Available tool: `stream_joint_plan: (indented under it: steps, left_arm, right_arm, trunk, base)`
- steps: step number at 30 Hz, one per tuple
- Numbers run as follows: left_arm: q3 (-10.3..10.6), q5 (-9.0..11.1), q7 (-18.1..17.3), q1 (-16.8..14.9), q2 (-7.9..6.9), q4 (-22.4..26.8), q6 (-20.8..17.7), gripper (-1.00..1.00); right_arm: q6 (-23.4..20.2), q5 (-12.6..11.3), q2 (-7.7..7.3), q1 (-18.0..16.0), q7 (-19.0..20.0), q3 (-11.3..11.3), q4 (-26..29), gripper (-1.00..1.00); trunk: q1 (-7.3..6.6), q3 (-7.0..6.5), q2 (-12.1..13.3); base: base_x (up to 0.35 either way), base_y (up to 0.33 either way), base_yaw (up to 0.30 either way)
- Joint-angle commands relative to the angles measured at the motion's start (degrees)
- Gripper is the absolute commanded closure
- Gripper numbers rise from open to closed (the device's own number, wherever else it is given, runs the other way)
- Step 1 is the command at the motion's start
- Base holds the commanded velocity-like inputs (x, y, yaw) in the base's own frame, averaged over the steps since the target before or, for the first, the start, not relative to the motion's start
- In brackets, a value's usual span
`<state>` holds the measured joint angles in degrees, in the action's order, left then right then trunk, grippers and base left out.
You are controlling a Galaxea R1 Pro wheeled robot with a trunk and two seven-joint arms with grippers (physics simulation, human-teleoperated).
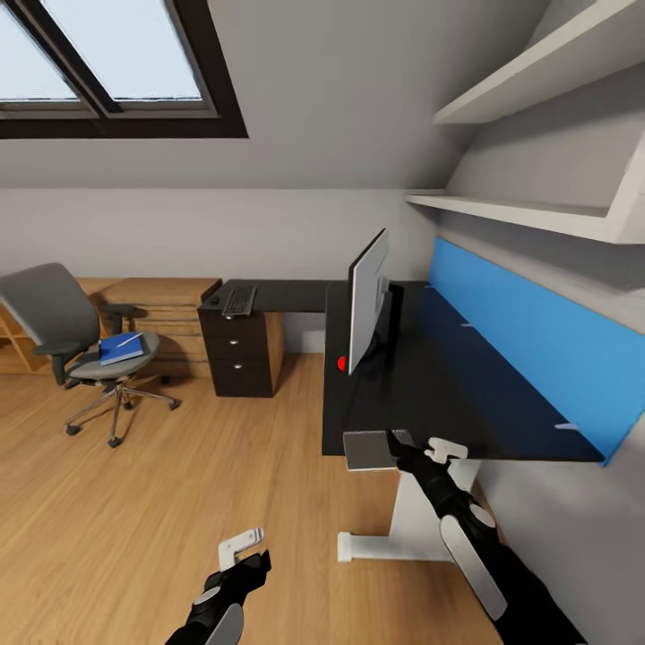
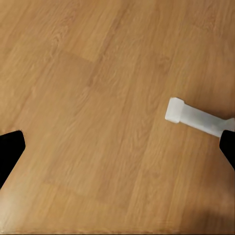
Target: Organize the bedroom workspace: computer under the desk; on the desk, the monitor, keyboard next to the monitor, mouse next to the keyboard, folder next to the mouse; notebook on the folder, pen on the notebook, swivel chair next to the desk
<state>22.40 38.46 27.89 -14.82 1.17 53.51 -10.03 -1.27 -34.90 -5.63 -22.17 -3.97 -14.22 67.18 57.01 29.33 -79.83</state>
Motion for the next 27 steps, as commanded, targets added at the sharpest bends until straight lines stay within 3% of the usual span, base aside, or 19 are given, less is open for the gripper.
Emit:
stream_joint_plan:
  steps: [1, 7, 8, 10, 13, 18, 22, 27]
  left_arm:
    - [0.12, 0.3, 0.41, -0.04, -0.03, 0.1, -0.16, -1.0]
    - [0.11, 0.3, 0.41, -0.04, -0.03, 0.09, -0.16, -1.0]
    - [0.1, 0.3, 0.41, -0.04, -0.03, 0.07, -0.16, -1.0]
    - [0.1, 0.3, 0.41, -0.04, -0.03, 0.08, -0.16, -1.0]
    - [0.1, 0.3, 0.41, -0.04, -0.03, 0.09, -0.16, -1.0]
    - [0.1, 0.3, 0.41, -0.04, -0.03, 0.1, -0.16, -1.0]
    - [0.1, 0.3, 0.41, -0.04, -0.03, 0.1, -0.16, -1.0]
    - [0.13, 0.33, 0.41, -0.04, -0.03, 0.1, -0.16, -1.0]
  right_arm:
    - [-0.13, -1.36, -0.09, 0.03, -0.38, -0.19, 0.08, -1.0]
    - [-0.09, -7.27, -0.4, 0.41, 0.34, -0.12, -1.53, -1.0]
    - [-0.03, -10.03, -0.57, 0.49, 2.43, -0.11, -2.68, -1.0]
    - [-0.07, -11.94, -0.86, 0.55, 5.49, -0.11, -3.69, -1.0]
    - [-0.1, -13.76, -1.36, 0.56, 9.57, -0.1, -4.72, -1.0]
    - [-0.13, -18.04, -2.48, 0.6, 21.09, -0.07, -8.16, -1.0]
    - [-0.14, -21.34, -2.86, 0.6, 27.98, 0.75, -11.23, -1.0]
    - [-0.14, -24.27, -2.99, 0.62, 31.27, 2.16, -13.54, -1.0]
  trunk:
    - [-0.04, 0.06, -0.04]
    - [-0.04, 0.06, -0.04]
    - [-0.04, 0.06, -0.04]
    - [-0.04, 0.06, -0.04]
    - [-0.04, 0.06, -0.04]
    - [-0.04, 0.06, -0.04]
    - [0.18, 0.24, -0.44]
    - [1.28, 1.14, -2.45]
  base:
    - [-0.333, 0.0, 0.0]
    - [-0.194, 0.0, 0.0]
    - [-0.039, 0.0, 0.0]
    - [-0.026, 0.0, 0.0]
    - [-0.013, 0.0, 0.0]
    - [-0.004, 0.0, 0.0]
    - [-0.001, 0.0, 0.0]
    - [0.0, 0.0, 0.0]
